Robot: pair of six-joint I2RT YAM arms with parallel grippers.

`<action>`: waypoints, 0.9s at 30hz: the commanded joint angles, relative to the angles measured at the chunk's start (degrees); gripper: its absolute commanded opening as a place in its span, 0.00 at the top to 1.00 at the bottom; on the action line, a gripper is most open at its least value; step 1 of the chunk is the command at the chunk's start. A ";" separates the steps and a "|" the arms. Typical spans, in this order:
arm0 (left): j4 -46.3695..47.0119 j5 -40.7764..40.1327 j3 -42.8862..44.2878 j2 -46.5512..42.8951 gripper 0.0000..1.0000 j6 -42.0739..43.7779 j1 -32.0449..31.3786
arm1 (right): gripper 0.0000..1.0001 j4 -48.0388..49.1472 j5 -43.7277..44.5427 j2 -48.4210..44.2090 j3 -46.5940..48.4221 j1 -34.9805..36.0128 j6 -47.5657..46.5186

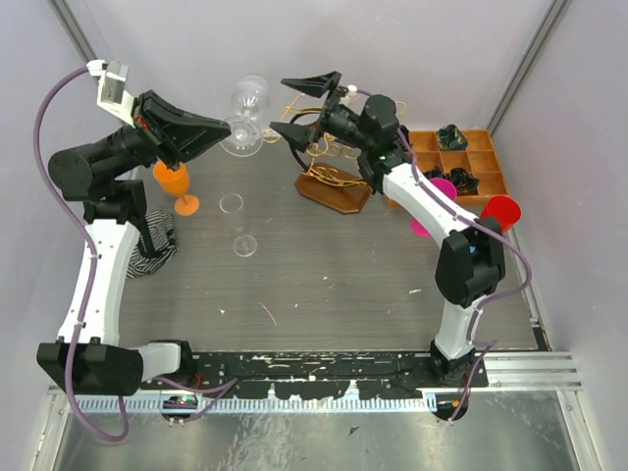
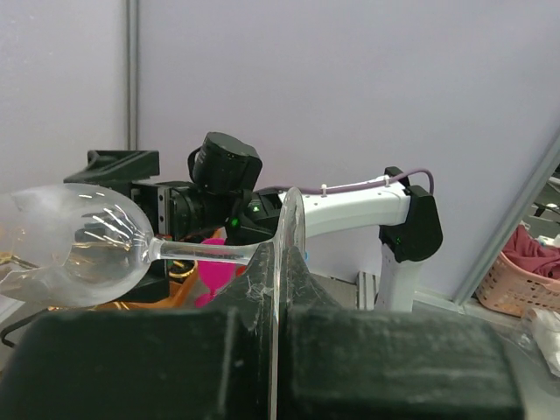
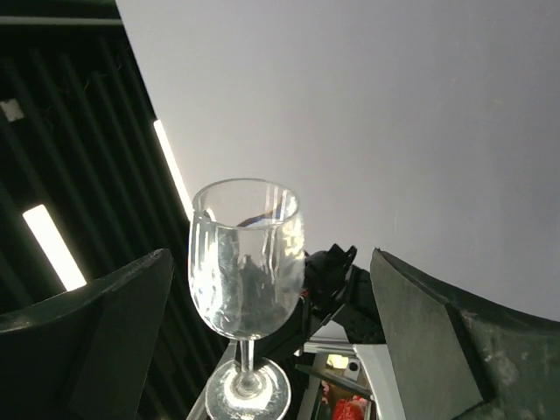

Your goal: Take the wine glass off the wine glass rack

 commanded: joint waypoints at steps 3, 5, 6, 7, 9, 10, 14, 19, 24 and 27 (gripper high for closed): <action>9.07 1.23 -0.75 1.98 1.00 -4.29 -0.02 | 0.00 13.32 4.61 2.79 8.23 3.59 17.46; 10.34 1.18 -0.73 2.03 1.00 -5.32 -0.02 | 0.01 13.86 5.05 3.71 9.58 4.36 18.17; 10.98 1.15 -0.68 3.72 1.00 -5.66 -0.02 | 0.02 13.80 5.20 4.07 10.04 4.71 18.29; 11.69 1.24 -0.61 4.36 1.00 -6.23 -0.05 | 0.03 13.84 5.55 4.28 10.11 4.98 18.43; 13.74 1.20 -0.41 5.34 1.00 -7.82 -0.02 | 0.05 14.39 5.86 4.82 10.35 5.39 18.91; 15.09 1.12 -0.43 5.84 1.00 -8.92 -0.02 | 0.07 15.12 5.98 5.19 10.38 5.49 19.30; 19.89 0.62 -0.30 7.55 1.00 -13.07 -0.04 | 0.10 16.21 6.35 5.98 10.60 5.86 20.12; 22.84 0.89 -0.27 8.75 1.00 -16.27 -0.02 | 0.09 17.65 5.82 8.07 13.24 5.86 20.98; 22.95 0.89 -0.57 8.63 1.00 -16.59 -0.02 | 0.13 18.15 5.72 8.79 13.98 5.86 21.11; 23.11 1.04 -0.40 8.68 1.00 -17.23 -0.02 | 0.26 19.83 6.60 9.09 13.62 5.86 21.53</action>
